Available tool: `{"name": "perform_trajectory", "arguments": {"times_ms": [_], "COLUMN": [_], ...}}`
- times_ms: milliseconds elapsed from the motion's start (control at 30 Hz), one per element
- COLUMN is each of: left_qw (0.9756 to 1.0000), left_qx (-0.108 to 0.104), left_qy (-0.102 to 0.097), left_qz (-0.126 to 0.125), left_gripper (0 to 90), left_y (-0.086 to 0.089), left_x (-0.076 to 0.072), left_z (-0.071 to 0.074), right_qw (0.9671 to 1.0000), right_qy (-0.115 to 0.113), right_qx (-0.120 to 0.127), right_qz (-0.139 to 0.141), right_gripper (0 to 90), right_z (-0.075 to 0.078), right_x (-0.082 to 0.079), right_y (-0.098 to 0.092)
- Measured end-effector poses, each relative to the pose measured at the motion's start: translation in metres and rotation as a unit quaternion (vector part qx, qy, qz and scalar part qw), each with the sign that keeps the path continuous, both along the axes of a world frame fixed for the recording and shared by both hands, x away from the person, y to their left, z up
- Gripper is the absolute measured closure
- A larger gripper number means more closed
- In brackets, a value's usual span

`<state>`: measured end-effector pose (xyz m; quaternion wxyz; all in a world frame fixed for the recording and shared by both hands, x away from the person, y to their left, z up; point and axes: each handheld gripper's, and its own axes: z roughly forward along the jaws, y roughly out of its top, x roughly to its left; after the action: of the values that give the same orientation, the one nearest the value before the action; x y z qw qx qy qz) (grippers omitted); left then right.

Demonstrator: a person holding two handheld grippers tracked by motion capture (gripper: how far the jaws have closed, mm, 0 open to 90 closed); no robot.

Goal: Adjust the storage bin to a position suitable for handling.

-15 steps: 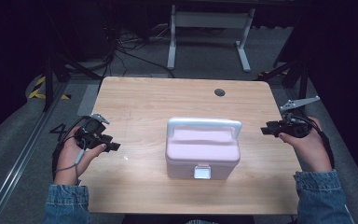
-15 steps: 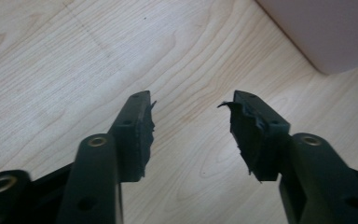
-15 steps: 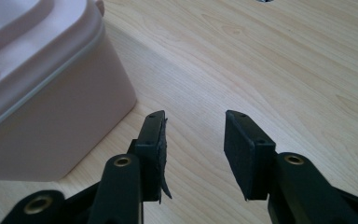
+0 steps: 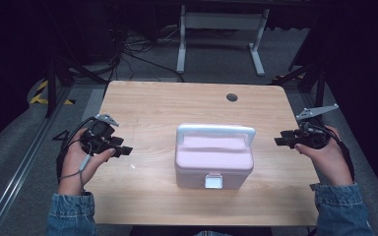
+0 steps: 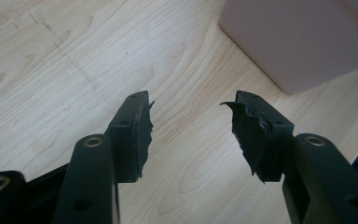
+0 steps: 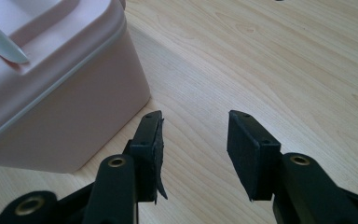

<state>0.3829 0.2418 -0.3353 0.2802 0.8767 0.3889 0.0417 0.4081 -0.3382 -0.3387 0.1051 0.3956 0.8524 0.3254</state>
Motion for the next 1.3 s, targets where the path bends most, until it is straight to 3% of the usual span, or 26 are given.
{"name": "perform_trajectory", "arguments": {"times_ms": [233,500,700,900,1167,1300], "left_qw": [0.9991,0.9968,0.9938,0.9891,0.9848,0.9838], "left_qx": [-0.006,-0.018,-0.040,-0.065,-0.070,-0.073], "left_qy": [-0.017,-0.030,-0.034,-0.039,-0.040,-0.041], "left_qz": [-0.038,-0.072,-0.098,-0.126,-0.154,-0.158], "left_gripper": [46.9,46.1,44.7,44.4,43.0,42.6], "left_y": [-0.023,-0.051,-0.067,-0.082,-0.103,-0.112], "left_x": [-0.002,-0.001,0.000,0.000,0.003,0.005], "left_z": [0.013,0.017,0.019,0.021,0.017,0.014], "right_qw": [1.0000,1.0000,0.9999,0.9998,0.9998,0.9998], "right_qy": [0.004,0.009,0.014,0.017,0.017,0.018], "right_qx": [0.000,-0.003,-0.004,-0.004,-0.007,-0.009], "right_qz": [-0.003,-0.001,-0.005,-0.007,-0.006,-0.007], "right_gripper": [56.0,54.4,53.9,53.1,52.2,52.0], "right_z": [-0.002,-0.004,-0.005,-0.008,-0.010,-0.011], "right_x": [-0.003,-0.006,-0.008,-0.010,-0.013,-0.014], "right_y": [-0.001,-0.001,-0.002,-0.004,-0.002,-0.003]}}
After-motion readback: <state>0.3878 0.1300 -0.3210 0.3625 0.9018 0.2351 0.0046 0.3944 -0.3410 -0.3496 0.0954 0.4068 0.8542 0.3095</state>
